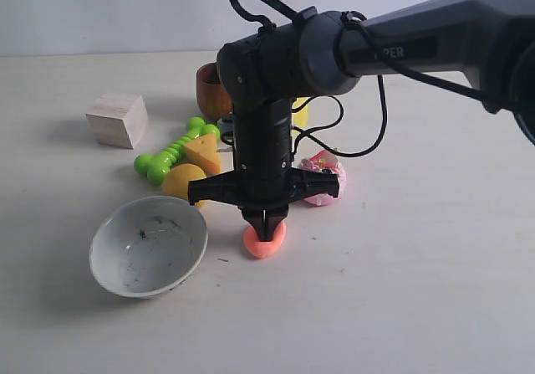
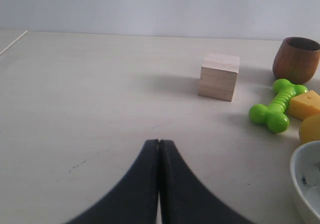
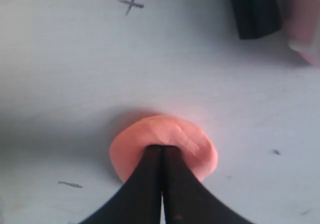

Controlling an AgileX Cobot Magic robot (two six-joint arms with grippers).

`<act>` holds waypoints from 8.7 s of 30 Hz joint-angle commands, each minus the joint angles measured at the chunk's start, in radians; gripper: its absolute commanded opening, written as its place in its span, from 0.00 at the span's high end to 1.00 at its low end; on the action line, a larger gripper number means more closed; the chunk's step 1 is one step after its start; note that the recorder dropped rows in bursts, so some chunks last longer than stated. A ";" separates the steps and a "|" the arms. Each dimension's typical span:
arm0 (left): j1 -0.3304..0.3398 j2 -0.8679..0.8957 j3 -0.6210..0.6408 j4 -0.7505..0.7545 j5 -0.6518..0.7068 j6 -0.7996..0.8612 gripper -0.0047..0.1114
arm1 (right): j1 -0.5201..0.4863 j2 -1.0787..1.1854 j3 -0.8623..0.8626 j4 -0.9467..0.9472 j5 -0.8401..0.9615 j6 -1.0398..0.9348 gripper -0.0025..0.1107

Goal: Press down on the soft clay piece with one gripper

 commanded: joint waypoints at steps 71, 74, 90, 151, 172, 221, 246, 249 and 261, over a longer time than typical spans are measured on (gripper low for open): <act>-0.005 -0.007 0.002 -0.002 -0.011 0.004 0.96 | 0.020 -0.026 0.011 -0.017 -0.049 -0.003 0.82; -0.005 -0.007 0.002 -0.002 -0.011 0.004 0.96 | 0.020 -0.026 0.011 -0.017 -0.055 -0.003 0.77; -0.005 -0.007 0.002 -0.002 -0.011 0.004 0.96 | 0.020 -0.026 0.011 -0.072 -0.021 0.041 0.68; -0.005 -0.007 0.002 -0.002 -0.011 0.004 0.96 | 0.025 -0.405 0.021 -0.318 -0.059 0.100 0.98; -0.005 -0.007 0.002 -0.002 -0.011 0.004 0.96 | -0.005 -0.668 0.128 -0.731 -0.060 0.120 0.98; -0.005 -0.007 0.002 -0.002 -0.011 0.004 0.96 | -0.894 -2.060 1.294 -0.483 -0.745 -0.039 0.98; -0.005 -0.007 0.002 -0.002 -0.011 0.004 0.96 | -0.894 -2.225 1.563 -0.123 -0.814 -0.615 0.98; -0.005 -0.007 0.002 -0.002 -0.011 0.004 0.96 | -0.894 -2.225 1.563 -0.123 -0.812 -0.649 0.98; -0.005 -0.007 0.002 -0.002 -0.011 0.004 0.96 | -0.894 -2.225 1.563 -0.119 -0.735 -0.730 0.98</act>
